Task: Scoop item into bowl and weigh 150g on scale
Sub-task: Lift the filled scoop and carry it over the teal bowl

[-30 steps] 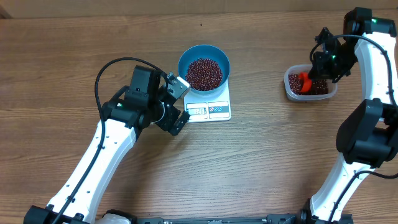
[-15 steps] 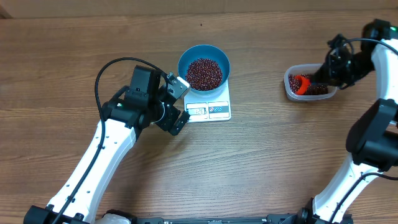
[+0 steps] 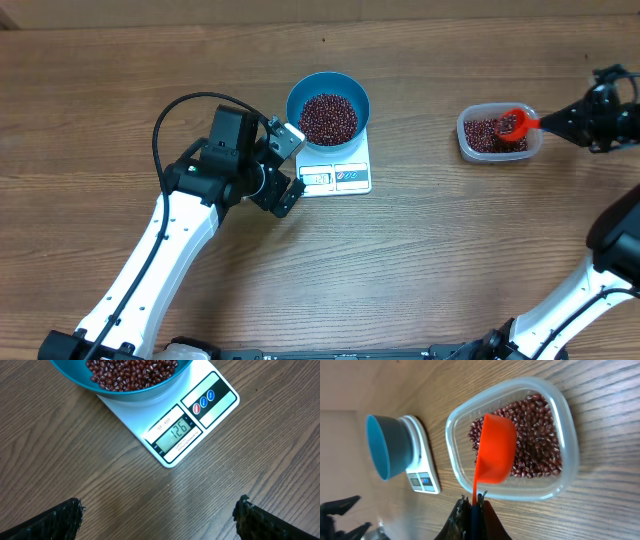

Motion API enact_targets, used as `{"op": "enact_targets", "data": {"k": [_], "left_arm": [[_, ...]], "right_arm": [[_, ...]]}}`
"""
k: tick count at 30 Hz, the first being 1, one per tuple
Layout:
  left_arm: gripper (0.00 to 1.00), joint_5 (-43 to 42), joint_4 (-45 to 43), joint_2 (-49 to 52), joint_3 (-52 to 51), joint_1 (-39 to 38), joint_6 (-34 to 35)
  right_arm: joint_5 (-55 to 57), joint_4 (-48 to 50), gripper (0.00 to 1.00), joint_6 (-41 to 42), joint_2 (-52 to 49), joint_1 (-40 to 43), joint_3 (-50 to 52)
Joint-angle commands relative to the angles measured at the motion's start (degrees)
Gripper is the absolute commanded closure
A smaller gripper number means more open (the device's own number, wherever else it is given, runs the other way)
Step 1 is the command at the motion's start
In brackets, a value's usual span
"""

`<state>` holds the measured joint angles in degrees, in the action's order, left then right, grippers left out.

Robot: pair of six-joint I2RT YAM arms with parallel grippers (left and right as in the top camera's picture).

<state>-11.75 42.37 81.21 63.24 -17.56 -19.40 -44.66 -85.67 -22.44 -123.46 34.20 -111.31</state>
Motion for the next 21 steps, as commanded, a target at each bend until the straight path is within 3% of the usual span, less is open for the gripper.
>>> {"op": "enact_targets", "data": {"k": [1, 6, 11, 21], "left_arm": [[0.00, -0.24, -0.11, -1.20, -0.15, 0.28, 0.57], [0.00, -0.24, -0.11, -1.20, -0.15, 0.28, 0.57], [0.00, -0.24, -0.11, -1.20, -0.15, 0.28, 0.57], [0.00, -0.24, -0.11, -1.20, -0.15, 0.28, 0.57]], "right_arm": [[-7.39, -3.06, 0.96, -8.26, -0.76, 1.66, 0.15], [-7.78, -7.26, 0.96, -12.41, -0.76, 2.32, 0.15], [-16.79, -8.90, 0.96, -14.10, -0.76, 2.23, 0.15], [-22.56, -11.45, 0.96, -16.65, -0.76, 1.01, 0.15]]}}
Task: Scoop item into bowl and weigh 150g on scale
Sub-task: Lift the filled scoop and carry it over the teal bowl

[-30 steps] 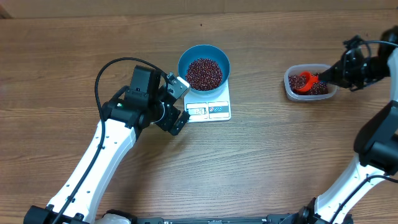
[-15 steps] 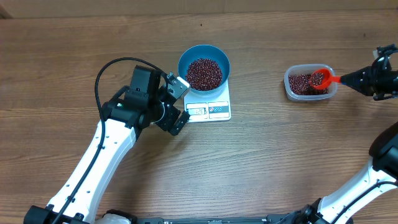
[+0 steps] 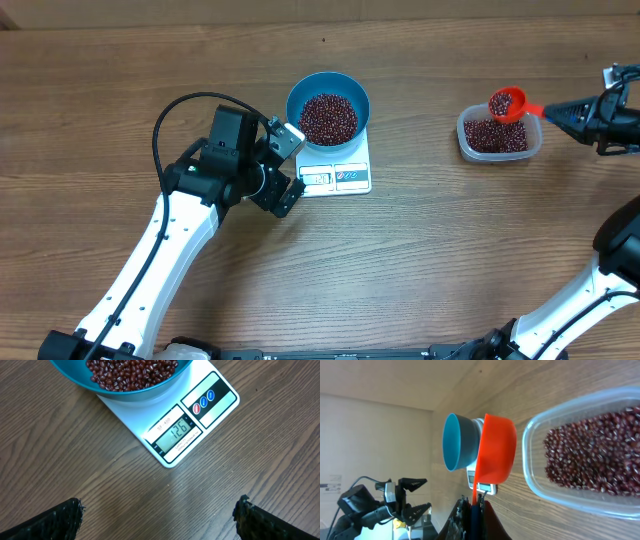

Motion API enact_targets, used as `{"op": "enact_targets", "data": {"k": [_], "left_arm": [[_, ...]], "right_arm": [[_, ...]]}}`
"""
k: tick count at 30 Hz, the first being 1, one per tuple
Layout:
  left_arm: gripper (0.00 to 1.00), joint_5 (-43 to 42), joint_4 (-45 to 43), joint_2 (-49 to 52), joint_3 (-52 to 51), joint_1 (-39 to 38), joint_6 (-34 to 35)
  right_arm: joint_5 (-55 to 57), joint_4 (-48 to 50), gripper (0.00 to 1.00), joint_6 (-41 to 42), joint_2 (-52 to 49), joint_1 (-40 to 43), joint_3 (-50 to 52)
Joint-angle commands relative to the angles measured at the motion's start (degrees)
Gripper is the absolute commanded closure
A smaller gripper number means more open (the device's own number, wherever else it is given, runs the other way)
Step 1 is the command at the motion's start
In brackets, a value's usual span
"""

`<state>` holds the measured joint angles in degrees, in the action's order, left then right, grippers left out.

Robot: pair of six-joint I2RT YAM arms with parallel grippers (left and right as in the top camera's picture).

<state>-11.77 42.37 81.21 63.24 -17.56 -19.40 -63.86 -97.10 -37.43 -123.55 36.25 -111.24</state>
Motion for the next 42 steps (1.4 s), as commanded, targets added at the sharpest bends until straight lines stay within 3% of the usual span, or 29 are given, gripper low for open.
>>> {"op": "enact_targets", "data": {"k": [1, 21, 26, 31, 37, 42], "left_arm": [[0.01, -0.22, -0.11, -1.20, -0.15, 0.28, 0.57], [0.01, -0.22, -0.09, -1.20, -0.15, 0.28, 0.57], [0.00, -0.22, -0.11, -1.20, -0.15, 0.28, 0.57], [0.00, -0.20, -0.09, -1.20, -0.15, 0.28, 0.55], [0.00, -0.20, -0.11, -1.20, -0.15, 0.28, 0.57], [0.00, -0.22, -0.11, -1.20, -0.15, 0.28, 0.57]], "right_arm": [[-3.37, -0.02, 0.96, -1.66, -0.68, -1.44, 0.09], [-9.60, 1.55, 0.96, 1.11, -0.68, -24.22, 0.07], [-10.05, 12.66, 0.96, 13.94, -0.68, -31.23, 0.00], [-2.91, 25.11, 0.96, 29.70, -0.68, -37.94, -1.29], [13.18, 27.41, 0.96, 37.97, -0.66, -42.47, -5.75], [25.70, 25.44, 0.96, 38.51, -0.66, -45.42, -13.11]]}}
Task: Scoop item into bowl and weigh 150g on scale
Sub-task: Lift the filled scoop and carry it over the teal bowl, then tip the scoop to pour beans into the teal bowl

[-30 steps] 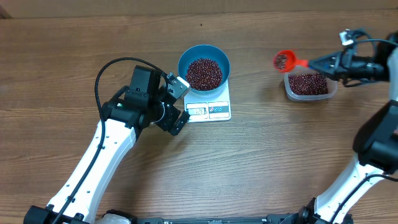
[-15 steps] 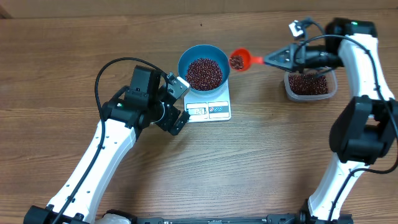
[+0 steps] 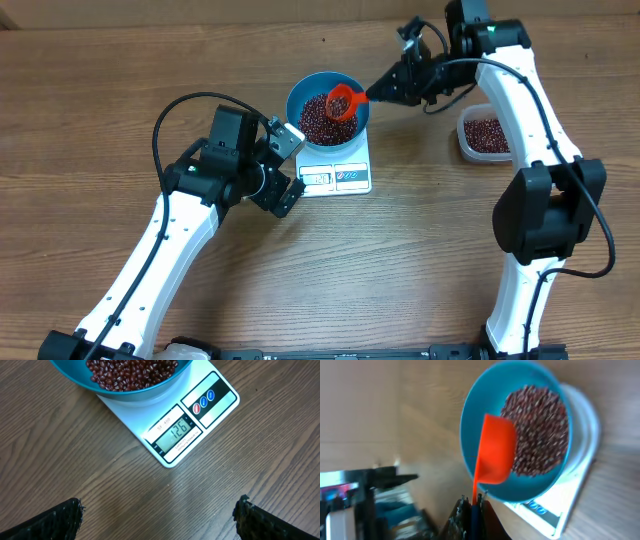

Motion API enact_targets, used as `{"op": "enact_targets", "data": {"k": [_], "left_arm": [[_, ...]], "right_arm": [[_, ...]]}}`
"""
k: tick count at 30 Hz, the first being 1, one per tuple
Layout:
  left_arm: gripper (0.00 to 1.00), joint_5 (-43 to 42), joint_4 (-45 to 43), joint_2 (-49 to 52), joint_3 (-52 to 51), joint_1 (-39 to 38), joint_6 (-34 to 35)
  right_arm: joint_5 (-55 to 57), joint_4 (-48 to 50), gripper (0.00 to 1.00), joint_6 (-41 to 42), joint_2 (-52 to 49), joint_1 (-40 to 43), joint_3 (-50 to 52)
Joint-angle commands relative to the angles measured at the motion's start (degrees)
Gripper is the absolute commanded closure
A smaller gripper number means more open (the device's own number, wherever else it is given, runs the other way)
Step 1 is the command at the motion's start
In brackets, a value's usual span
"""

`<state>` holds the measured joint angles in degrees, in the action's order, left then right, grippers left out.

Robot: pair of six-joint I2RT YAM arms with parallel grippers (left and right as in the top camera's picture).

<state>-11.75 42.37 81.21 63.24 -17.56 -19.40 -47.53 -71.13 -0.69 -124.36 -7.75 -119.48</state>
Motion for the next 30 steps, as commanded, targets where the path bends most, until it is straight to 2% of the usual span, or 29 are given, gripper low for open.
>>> {"op": "enact_targets", "data": {"k": [1, 8, 16, 30], "left_arm": [[0.01, -0.24, -0.11, -1.20, -0.15, 0.28, 0.55], [0.00, -0.22, -0.11, -1.20, -0.15, 0.28, 0.57], [0.00, -0.24, -0.11, -1.20, -0.15, 0.28, 0.57], [0.00, -0.24, -0.09, -1.20, -0.15, 0.28, 0.55]], "right_arm": [[12.74, -1.64, 0.96, 1.75, 0.15, -2.40, -7.30], [26.82, -4.61, 0.96, 0.35, 0.15, -7.98, -15.26], [42.62, -7.82, 0.96, -0.55, 0.22, -14.62, -16.68], [52.35, -8.07, 0.96, -10.56, 0.92, -20.55, -16.79]]}}
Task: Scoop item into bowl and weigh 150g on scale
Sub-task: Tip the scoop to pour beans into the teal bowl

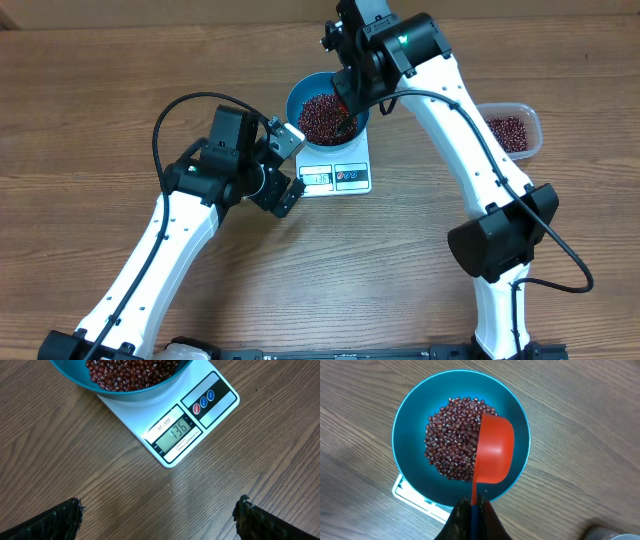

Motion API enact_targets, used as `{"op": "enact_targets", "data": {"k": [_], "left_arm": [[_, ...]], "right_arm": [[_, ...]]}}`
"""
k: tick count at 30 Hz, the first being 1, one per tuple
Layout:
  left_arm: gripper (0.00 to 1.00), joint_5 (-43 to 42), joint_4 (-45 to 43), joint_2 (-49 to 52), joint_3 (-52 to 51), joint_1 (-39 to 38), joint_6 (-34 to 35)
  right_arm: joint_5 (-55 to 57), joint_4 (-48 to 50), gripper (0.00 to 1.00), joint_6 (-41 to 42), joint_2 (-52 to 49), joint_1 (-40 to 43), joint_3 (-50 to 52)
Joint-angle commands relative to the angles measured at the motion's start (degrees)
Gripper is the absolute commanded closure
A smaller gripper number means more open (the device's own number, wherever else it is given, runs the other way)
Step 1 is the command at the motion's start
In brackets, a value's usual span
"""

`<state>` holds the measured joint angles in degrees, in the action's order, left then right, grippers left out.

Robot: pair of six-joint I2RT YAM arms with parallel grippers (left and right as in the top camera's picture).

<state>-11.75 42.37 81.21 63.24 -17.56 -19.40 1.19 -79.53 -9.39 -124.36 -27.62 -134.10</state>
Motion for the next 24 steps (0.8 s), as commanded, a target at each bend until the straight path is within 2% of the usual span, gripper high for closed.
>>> {"op": "enact_targets", "data": {"k": [1, 8, 13, 24], "left_arm": [[0.00, -0.22, -0.11, -1.20, -0.15, 0.28, 0.57], [0.00, -0.24, -0.11, -1.20, -0.15, 0.28, 0.57], [0.00, -0.22, -0.11, -1.20, -0.15, 0.28, 0.57], [0.00, -0.22, -0.11, -1.20, -0.15, 0.28, 0.57]], "right_arm": [[3.74, 0.28, 0.96, -3.50, 0.92, -0.92, -2.16], [3.74, 1.70, 0.96, -8.37, 0.92, -1.97, -2.16], [3.32, 2.78, 0.96, -8.46, 1.97, -1.64, -2.16], [-8.92, 2.71, 0.96, -7.13, 2.64, 2.93, -2.16]]}}
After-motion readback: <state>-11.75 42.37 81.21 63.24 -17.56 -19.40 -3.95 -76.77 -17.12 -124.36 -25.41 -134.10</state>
